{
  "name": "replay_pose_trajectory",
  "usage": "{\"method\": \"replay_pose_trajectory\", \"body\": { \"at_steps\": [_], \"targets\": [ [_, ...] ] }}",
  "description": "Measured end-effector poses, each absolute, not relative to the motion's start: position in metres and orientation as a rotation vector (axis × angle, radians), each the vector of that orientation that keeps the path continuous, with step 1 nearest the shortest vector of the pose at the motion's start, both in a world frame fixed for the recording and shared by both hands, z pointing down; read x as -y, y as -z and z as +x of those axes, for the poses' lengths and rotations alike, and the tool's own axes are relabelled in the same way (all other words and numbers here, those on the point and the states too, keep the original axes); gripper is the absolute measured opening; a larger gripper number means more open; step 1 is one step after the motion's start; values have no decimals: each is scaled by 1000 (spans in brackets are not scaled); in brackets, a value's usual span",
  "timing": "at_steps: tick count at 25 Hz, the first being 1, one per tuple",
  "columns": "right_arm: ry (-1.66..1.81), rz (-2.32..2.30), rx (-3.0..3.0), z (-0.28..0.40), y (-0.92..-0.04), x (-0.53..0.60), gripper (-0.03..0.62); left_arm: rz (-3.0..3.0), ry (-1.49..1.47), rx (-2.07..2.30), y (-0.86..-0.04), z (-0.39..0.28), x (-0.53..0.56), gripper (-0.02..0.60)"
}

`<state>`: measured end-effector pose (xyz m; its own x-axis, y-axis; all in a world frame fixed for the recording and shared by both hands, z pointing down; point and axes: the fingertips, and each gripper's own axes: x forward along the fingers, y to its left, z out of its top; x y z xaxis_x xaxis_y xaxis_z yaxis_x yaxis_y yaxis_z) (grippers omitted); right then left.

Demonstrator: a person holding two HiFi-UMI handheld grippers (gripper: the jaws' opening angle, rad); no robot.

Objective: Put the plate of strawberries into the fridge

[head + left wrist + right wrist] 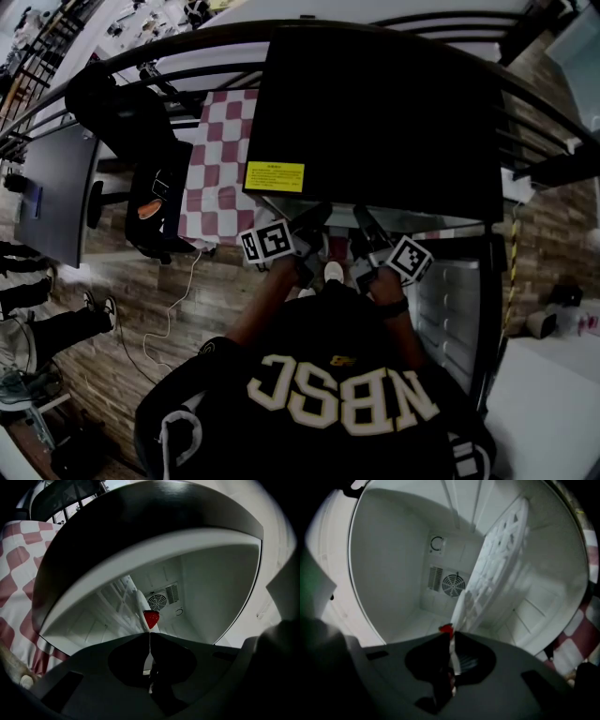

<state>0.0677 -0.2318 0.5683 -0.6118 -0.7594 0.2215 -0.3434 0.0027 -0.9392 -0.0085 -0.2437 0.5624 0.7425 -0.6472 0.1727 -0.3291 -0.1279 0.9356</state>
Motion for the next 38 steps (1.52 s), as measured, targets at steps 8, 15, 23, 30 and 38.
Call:
{"method": "replay_pose_trajectory", "body": {
  "at_steps": [8, 15, 23, 30, 38],
  "targets": [
    [1576, -1061, -2020, 57, -559, 234, 49, 1727, 329, 774, -561, -10, 243, 26],
    [1571, -1144, -2059, 63, -566, 224, 79, 1728, 329, 786, -561, -13, 236, 26],
    [1539, -1143, -2091, 62, -562, 202, 123, 1769, 301, 789, -556, -12, 216, 26],
    [1426, -1203, -2179, 63, -554, 179, 121, 1867, 255, 792, -546, -10, 191, 26],
    [830, -1511, -2497, 76, -500, 169, 58, 2229, 86, 977, -515, -13, 177, 26]
  ]
}}
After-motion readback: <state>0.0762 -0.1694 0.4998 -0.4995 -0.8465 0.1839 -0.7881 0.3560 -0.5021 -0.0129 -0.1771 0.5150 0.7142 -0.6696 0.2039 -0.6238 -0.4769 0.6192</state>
